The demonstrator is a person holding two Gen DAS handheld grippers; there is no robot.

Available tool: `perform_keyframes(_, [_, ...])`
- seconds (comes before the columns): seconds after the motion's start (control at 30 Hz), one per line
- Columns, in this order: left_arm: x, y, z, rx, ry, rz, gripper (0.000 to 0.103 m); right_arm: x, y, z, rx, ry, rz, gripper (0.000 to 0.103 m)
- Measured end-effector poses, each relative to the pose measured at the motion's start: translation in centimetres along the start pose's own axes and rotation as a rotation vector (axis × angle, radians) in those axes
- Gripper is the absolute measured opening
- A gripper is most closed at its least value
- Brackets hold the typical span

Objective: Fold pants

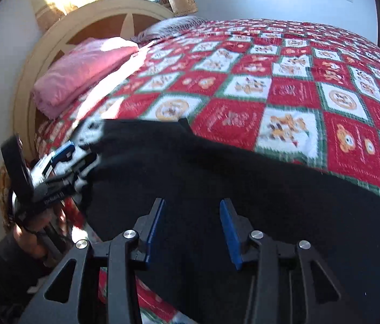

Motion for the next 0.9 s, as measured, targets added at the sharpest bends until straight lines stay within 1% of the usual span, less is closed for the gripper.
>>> perform_keyframes(0.03, [0.2, -0.2, 0.2, -0.005, -0.012, -0.004, 0.103, 0.2, -0.4, 0.6, -0.013, 0.005, 0.005, 0.044])
perform_keyframes(0.07, [0.5, -0.4, 0.4, -0.008, -0.031, -0.018, 0.103, 0.3, -0.4, 0.8, 0.01, 0.018, -0.001, 0.044])
perform_keyframes(0.13, [0.7, -0.4, 0.7, -0.003, -0.056, -0.036, 0.103, 0.4, -0.3, 1.1, 0.029, 0.026, -0.007, 0.044])
perform_keyframes(0.27, [0.5, 0.0, 0.3, -0.014, -0.028, -0.036, 0.103, 0.9, 0.7, 1.1, 0.028, -0.018, -0.026, 0.044])
perform_keyframes(0.37, [0.7, 0.8, -0.2, 0.003, -0.008, -0.045, 0.103, 2.1, 3.0, 1.6, 0.06, -0.037, -0.001, 0.044])
perform_keyframes(0.47, [1.8, 1.8, -0.9, 0.027, -0.011, -0.033, 0.103, 4.8, 6.9, 2.5, 0.109, -0.071, 0.039, 0.044])
perform_keyframes(0.57, [3.9, 2.4, -1.2, 0.036, -0.042, 0.008, 0.103, 9.0, 11.8, 3.9, 0.158, -0.12, 0.135, 0.044])
perform_keyframes(0.6, [4.8, 2.4, -1.1, 0.028, -0.064, 0.027, 0.103, 10.5, 13.4, 4.6, 0.169, -0.133, 0.18, 0.044])
perform_keyframes(0.67, [6.3, 2.2, -0.6, 0.014, -0.104, 0.036, 0.103, 14.2, 16.7, 6.1, 0.181, -0.173, 0.292, 0.044])
perform_keyframes(0.77, [7.9, 1.7, 0.2, -0.017, -0.145, 0.065, 0.103, 19.7, 21.0, 8.8, 0.191, -0.288, 0.437, 0.044])
perform_keyframes(0.8, [8.3, 1.4, 0.5, -0.028, -0.159, 0.06, 0.103, 21.5, 22.5, 9.9, 0.19, -0.322, 0.487, 0.044])
perform_keyframes(0.87, [8.5, 0.6, 1.0, -0.051, -0.158, 0.057, 0.103, 24.6, 24.4, 11.9, 0.173, -0.393, 0.551, 0.044])
perform_keyframes(0.9, [8.4, 0.3, 1.3, -0.071, -0.146, 0.054, 0.103, 26.3, 25.4, 13.2, 0.162, -0.452, 0.576, 0.044])
Point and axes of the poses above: each gripper's, at about its wrist camera, not at the fingertips, and y roughly against the way its jaws point, x to its right, z to its underside, the point moved 3 cm from there along -y, roughly the way its jaws point, and after that the axes turned 3 degrees about y, right-handed, at the moved point
